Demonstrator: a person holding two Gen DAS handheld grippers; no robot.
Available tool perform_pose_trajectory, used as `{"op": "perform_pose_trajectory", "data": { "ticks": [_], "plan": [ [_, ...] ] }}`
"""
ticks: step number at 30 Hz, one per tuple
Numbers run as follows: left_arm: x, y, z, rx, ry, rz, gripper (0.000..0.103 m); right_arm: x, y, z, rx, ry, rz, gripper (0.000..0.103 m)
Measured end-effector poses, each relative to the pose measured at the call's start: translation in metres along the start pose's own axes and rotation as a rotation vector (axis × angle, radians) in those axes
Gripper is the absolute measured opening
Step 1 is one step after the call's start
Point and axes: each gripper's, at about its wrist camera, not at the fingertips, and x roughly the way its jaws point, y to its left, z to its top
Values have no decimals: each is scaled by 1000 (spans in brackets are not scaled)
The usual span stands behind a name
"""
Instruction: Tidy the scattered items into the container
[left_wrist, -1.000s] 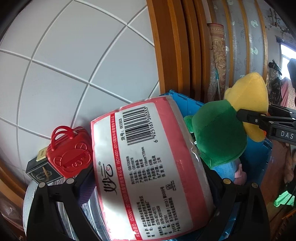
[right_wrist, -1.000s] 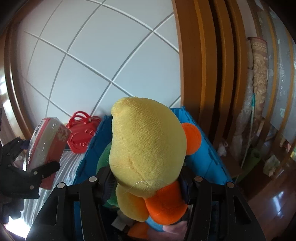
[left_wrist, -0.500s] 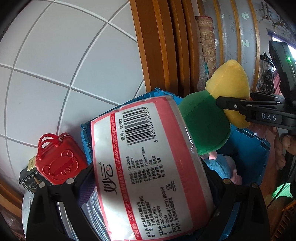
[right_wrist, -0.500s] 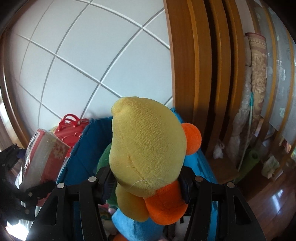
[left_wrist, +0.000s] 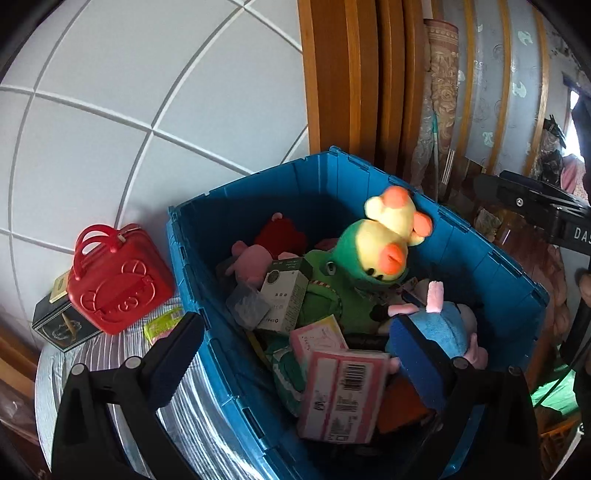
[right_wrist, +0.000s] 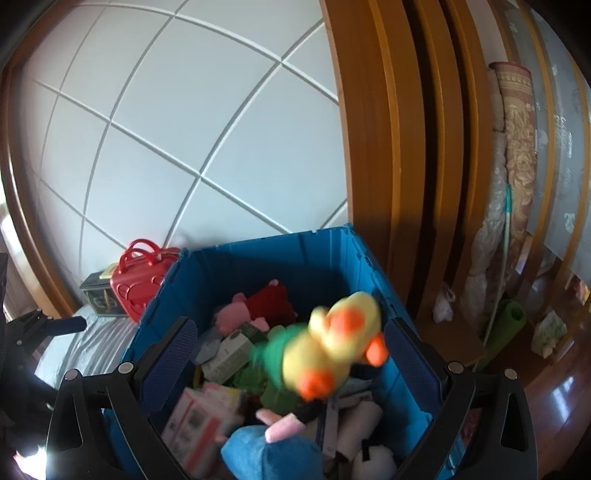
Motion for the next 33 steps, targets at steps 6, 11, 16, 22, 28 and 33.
{"op": "perform_pose_trajectory", "data": {
  "ticks": [6,11,16,22,28,33],
  "plan": [
    [-11,7,-18,-15,8,30,102,-13,14,-7,-20,7,31,103],
    [-28,14,-33,-36,4,59,102,-25,32,-11,-44,-6,58,103],
    [-49,33,-52,-91,-3,84,102,-35,54,-18,-50,4,74,103],
    [-67,47,-74,-134,-9,102,102,-57,85,-29,-81,4,61,103],
    [-98,60,-100,-129,-52,117,102,-85,125,-41,-114,2,47,103],
    [-132,90,-130,-167,-77,117,102,-111,174,-54,-135,2,45,103]
  ]
}}
